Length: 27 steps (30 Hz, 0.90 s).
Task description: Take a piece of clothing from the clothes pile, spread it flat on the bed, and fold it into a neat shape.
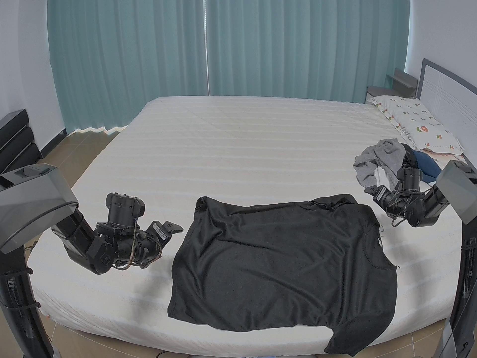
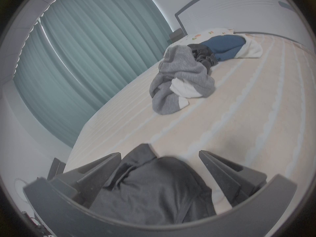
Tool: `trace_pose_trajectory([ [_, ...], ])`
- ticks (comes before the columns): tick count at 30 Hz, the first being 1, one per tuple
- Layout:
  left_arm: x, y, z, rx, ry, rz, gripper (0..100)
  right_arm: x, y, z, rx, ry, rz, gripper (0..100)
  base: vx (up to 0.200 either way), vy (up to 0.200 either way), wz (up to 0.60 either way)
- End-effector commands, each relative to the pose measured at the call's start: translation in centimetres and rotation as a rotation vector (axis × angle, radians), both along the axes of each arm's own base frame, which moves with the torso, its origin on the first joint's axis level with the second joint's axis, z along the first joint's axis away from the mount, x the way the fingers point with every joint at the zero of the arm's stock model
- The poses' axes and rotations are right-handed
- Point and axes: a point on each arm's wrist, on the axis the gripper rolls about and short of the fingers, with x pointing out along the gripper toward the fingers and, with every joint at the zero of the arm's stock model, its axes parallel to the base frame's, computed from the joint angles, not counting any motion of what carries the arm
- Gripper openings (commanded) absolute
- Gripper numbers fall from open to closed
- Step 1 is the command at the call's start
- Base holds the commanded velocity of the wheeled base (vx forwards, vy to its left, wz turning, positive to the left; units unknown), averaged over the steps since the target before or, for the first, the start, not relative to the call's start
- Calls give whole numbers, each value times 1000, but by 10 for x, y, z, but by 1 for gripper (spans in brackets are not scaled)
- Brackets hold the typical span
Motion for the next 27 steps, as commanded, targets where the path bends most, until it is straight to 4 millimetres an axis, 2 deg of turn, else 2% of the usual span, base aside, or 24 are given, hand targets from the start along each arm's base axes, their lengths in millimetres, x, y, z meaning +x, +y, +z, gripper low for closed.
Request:
trace_pose_trajectory([
  [1, -7, 1, -2, 3, 17, 0, 100, -58, 12, 31, 65, 14, 95, 100, 0, 0, 0],
  [6, -16, 1, -5, 1, -8, -4, 100, -111, 22, 28, 119, 23, 163, 100, 0, 0, 0],
  [8, -19, 1, -7, -2, -18, -6, 100, -128, 26, 25, 131, 30, 180, 100, 0, 0, 0],
  [12, -23, -2, -10, 4, -7, -17, 100, -154, 29, 15, 164, 40, 202, 100, -200, 0, 0],
  [17, -26, -3, -12, 5, 6, -19, 100, -171, 36, 8, 216, 43, 251, 100, -200, 0, 0],
  [27, -28, -5, -13, 1, 12, -29, 100, -174, 38, 7, 221, 48, 256, 100, 0, 0, 0],
])
